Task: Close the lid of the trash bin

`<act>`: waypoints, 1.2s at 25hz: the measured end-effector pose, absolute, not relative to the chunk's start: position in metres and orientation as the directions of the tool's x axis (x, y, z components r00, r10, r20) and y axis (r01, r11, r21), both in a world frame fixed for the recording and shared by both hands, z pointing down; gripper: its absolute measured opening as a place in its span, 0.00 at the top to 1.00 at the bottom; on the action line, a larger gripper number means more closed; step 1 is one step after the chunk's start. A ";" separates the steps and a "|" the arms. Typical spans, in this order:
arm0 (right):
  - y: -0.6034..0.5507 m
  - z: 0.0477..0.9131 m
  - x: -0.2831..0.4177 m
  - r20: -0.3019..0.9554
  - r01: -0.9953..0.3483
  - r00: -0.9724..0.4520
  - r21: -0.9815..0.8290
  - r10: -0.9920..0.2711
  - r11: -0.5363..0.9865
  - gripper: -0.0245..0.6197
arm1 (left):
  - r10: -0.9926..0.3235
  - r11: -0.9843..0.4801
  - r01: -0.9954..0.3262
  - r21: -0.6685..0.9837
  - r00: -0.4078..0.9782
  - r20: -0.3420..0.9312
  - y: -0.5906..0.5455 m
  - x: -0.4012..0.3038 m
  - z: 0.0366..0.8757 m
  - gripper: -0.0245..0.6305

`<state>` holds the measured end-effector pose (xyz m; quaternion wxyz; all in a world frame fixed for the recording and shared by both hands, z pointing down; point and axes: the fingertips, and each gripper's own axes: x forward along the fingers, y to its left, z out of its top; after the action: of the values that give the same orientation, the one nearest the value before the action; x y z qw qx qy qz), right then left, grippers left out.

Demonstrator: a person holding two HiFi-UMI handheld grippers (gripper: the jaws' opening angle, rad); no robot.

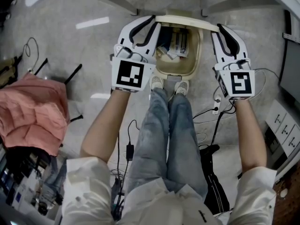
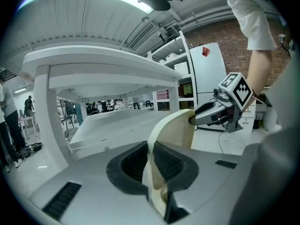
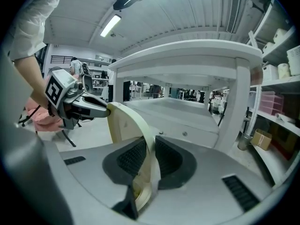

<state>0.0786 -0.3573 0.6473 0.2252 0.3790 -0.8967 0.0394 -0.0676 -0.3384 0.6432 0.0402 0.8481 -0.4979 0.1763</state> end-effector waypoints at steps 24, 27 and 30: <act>-0.316 0.655 0.081 0.462 -0.650 -0.616 0.159 -0.638 0.743 0.83 | -0.771 -0.593 -0.792 -0.146 0.505 0.387 -0.297 -0.060 0.651 0.87; -0.308 0.657 0.080 0.476 -0.635 -0.618 0.168 -0.626 0.754 0.82 | -0.757 -0.608 -0.780 -0.146 0.515 0.403 -0.290 -0.059 0.654 0.87; -0.299 0.661 0.081 0.489 -0.606 -0.620 0.198 -0.613 0.770 0.82 | -0.741 -0.629 -0.762 -0.156 0.525 0.419 -0.280 -0.057 0.657 0.87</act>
<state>0.0810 -0.2992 0.6610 0.2741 0.3388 -0.9000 -0.0066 -0.0570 -0.2803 0.6572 0.0236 0.8729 -0.4303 0.2286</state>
